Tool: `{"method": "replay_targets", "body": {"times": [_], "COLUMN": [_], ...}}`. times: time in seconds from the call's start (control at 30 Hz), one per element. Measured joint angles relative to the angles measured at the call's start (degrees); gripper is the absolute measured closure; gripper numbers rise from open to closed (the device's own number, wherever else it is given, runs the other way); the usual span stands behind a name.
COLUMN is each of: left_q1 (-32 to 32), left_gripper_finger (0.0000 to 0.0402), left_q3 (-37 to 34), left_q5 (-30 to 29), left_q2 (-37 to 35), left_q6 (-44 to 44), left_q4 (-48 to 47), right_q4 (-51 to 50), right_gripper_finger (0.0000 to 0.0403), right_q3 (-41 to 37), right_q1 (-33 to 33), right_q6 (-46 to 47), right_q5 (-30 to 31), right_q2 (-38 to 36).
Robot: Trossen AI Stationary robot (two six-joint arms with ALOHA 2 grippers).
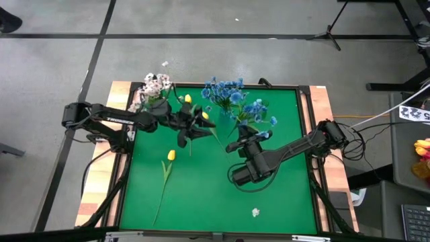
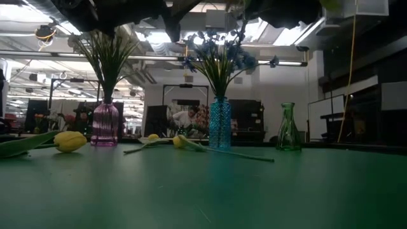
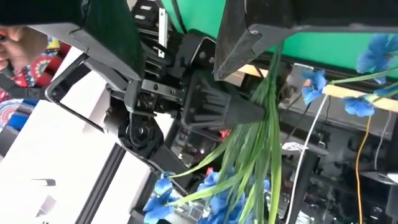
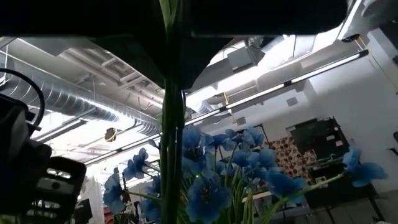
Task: Sort flowers into vase by color
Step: Put the blue flowers into the blue vase
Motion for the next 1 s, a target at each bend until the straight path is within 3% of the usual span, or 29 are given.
{"method": "replay_targets", "body": {"times": [0.23,0.43,0.73,1.0], "left_q1": [0.25,0.26,1.08,2.60], "left_gripper_finger": [0.0210,0.0210,0.0210,0.0210], "left_q3": [0.00,0.00,0.00,0.00], "left_q5": [3.56,6.19,12.31,18.08], "left_q2": [0.04,0.04,-0.21,-0.28], "left_q6": [1.40,1.36,-1.17,-3.35], "left_q4": [-0.69,-1.98,-1.69,-1.54], "right_q4": [12.83,22.57,33.74,49.76], "right_gripper_finger": [0.0378,0.0391,0.0385,0.0391], "right_q3": [0.00,2.21,7.41,8.79], "right_q1": [-0.01,-0.02,0.36,3.42], "right_q6": [-13.35,-19.87,-27.65,-43.69], "right_q5": [-0.09,-4.32,-14.65,-22.43], "right_q2": [0.00,0.00,0.00,0.00]}}
